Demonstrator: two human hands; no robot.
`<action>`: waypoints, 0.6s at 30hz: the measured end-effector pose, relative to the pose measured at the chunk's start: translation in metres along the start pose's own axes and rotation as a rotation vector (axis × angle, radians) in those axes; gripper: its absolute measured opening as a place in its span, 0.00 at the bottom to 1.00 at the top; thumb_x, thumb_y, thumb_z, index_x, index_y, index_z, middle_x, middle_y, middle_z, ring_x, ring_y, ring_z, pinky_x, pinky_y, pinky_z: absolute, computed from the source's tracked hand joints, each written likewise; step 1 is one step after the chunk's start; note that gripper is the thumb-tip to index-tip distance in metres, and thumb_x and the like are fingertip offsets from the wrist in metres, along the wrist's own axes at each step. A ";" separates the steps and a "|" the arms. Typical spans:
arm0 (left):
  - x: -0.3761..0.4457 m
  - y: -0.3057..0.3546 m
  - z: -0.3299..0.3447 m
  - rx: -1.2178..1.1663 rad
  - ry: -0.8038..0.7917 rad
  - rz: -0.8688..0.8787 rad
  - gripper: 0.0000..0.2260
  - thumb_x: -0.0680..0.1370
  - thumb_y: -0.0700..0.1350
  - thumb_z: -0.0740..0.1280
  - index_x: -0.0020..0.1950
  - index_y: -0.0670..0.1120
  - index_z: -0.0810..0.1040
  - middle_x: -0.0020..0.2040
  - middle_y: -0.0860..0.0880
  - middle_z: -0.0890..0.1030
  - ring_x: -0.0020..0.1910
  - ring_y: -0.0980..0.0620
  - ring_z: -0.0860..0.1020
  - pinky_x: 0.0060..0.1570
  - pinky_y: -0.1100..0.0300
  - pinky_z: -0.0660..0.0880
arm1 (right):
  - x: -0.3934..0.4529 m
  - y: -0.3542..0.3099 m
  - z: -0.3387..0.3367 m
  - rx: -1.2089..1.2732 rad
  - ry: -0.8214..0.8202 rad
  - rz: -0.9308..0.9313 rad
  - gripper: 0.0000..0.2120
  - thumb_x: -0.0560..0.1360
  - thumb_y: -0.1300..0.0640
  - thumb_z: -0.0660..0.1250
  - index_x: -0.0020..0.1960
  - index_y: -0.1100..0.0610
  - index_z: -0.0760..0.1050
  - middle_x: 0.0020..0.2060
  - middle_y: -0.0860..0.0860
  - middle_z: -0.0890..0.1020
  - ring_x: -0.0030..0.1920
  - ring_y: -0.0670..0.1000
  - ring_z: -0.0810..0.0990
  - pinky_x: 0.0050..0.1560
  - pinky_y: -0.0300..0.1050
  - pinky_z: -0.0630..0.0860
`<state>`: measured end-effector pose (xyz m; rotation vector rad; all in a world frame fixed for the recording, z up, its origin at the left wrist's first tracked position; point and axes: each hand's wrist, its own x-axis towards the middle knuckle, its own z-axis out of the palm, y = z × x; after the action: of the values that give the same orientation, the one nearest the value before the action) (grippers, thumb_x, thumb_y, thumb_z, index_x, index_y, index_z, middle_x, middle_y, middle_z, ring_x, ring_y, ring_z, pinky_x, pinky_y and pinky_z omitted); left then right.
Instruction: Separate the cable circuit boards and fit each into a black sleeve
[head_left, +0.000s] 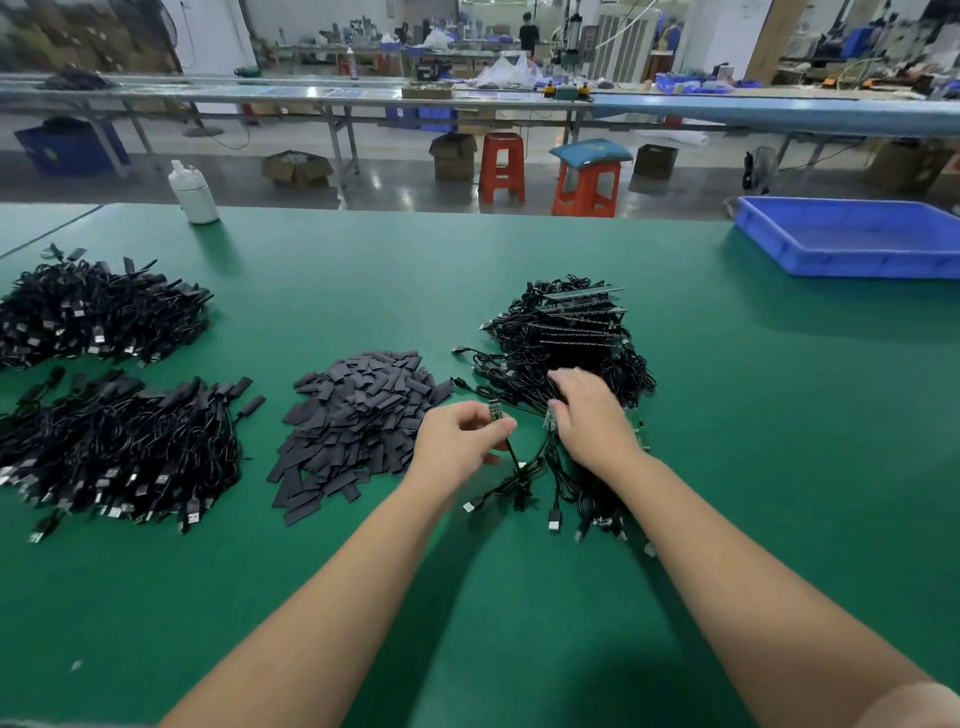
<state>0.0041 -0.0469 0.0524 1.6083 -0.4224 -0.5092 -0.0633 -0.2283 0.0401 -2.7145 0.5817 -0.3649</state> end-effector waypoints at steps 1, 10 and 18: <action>-0.001 0.001 0.000 -0.012 -0.004 -0.008 0.08 0.73 0.40 0.75 0.39 0.38 0.79 0.35 0.45 0.81 0.36 0.50 0.83 0.33 0.60 0.78 | -0.004 -0.009 0.001 0.209 -0.039 0.040 0.18 0.84 0.51 0.57 0.71 0.54 0.72 0.65 0.50 0.78 0.68 0.50 0.73 0.67 0.46 0.67; -0.001 -0.029 -0.032 0.061 0.060 -0.127 0.15 0.73 0.53 0.75 0.32 0.46 0.77 0.32 0.46 0.69 0.31 0.51 0.65 0.31 0.58 0.58 | -0.041 -0.053 0.037 0.919 -0.319 0.198 0.08 0.78 0.52 0.68 0.45 0.54 0.83 0.34 0.55 0.78 0.29 0.50 0.66 0.29 0.42 0.61; -0.008 -0.060 -0.079 0.211 0.048 -0.169 0.08 0.77 0.52 0.71 0.43 0.49 0.85 0.35 0.54 0.82 0.29 0.54 0.71 0.28 0.63 0.65 | -0.049 -0.080 0.051 0.899 -0.513 0.440 0.07 0.77 0.56 0.69 0.46 0.59 0.82 0.35 0.49 0.84 0.24 0.45 0.61 0.23 0.37 0.58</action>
<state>0.0398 0.0293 -0.0014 1.8672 -0.3128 -0.5666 -0.0625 -0.1244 0.0157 -1.6604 0.6337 0.1648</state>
